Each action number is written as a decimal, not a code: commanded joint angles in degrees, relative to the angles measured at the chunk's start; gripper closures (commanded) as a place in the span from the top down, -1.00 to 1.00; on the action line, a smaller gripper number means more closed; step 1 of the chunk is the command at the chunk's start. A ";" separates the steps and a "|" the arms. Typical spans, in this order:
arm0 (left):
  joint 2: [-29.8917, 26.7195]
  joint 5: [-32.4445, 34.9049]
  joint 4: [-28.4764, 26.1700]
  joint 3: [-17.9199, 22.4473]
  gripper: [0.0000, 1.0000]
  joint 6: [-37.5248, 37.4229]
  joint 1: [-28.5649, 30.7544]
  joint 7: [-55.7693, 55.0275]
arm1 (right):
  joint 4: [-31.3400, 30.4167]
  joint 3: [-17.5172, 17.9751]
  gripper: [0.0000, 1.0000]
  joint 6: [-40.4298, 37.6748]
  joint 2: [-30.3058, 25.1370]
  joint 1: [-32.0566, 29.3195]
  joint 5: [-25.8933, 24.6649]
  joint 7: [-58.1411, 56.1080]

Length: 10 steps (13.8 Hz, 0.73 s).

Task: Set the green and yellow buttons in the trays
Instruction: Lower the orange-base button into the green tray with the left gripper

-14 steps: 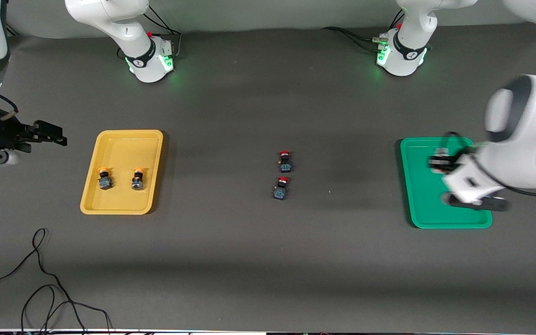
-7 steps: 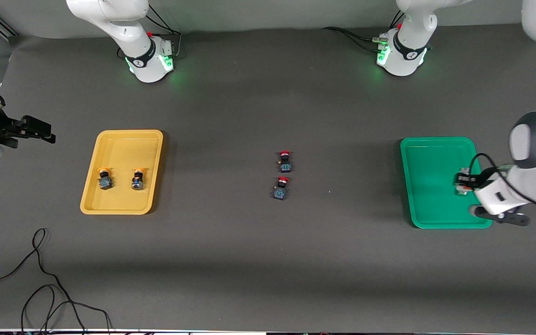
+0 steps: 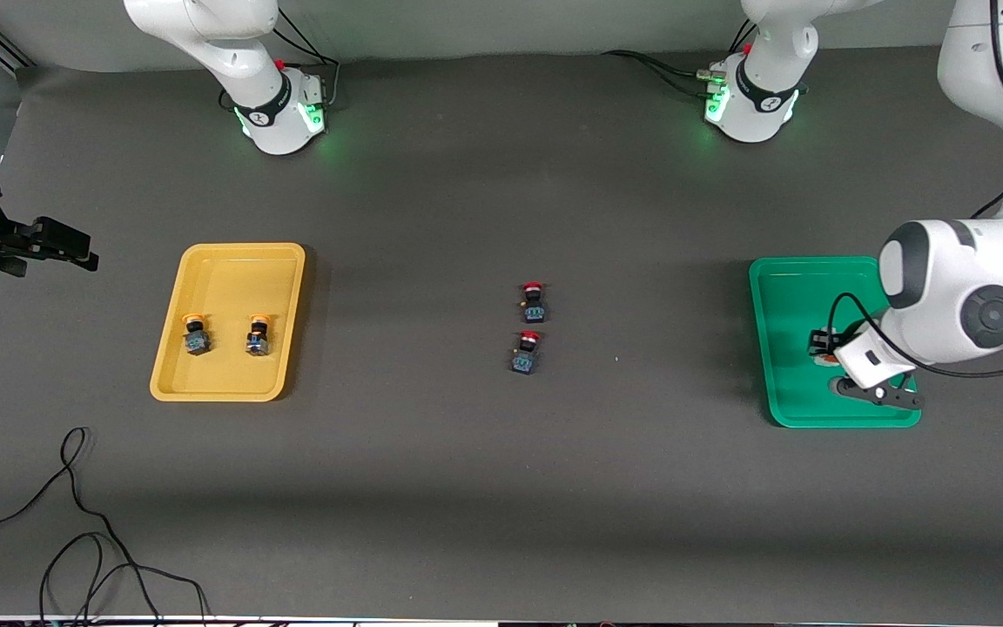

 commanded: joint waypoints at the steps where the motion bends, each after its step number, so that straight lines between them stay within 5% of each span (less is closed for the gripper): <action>1: -1.32 0.77 -6.87 -0.48 -1.00 8.13 1.55 0.46 | 0.87 0.30 0.99 -0.24 0.24 -0.25 -1.09 1.46; 5: 0.17 0.77 -8.20 -0.47 -1.00 11.85 1.63 0.20 | 0.87 0.30 0.99 -0.33 0.33 -0.25 -0.91 1.90; 6: 0.52 0.77 -8.20 -0.47 -0.51 11.85 1.63 0.20 | 0.87 0.21 0.99 -0.33 0.24 -0.25 -0.82 3.47; 7: 0.53 0.77 -8.11 -0.47 0.92 11.85 1.72 0.20 | 0.96 0.30 0.99 -0.33 0.15 -0.25 -0.82 4.18; 10: -0.43 0.77 -7.76 -0.47 1.00 10.72 1.72 -0.33 | 1.13 0.21 0.99 -0.41 0.15 -0.25 -0.82 4.10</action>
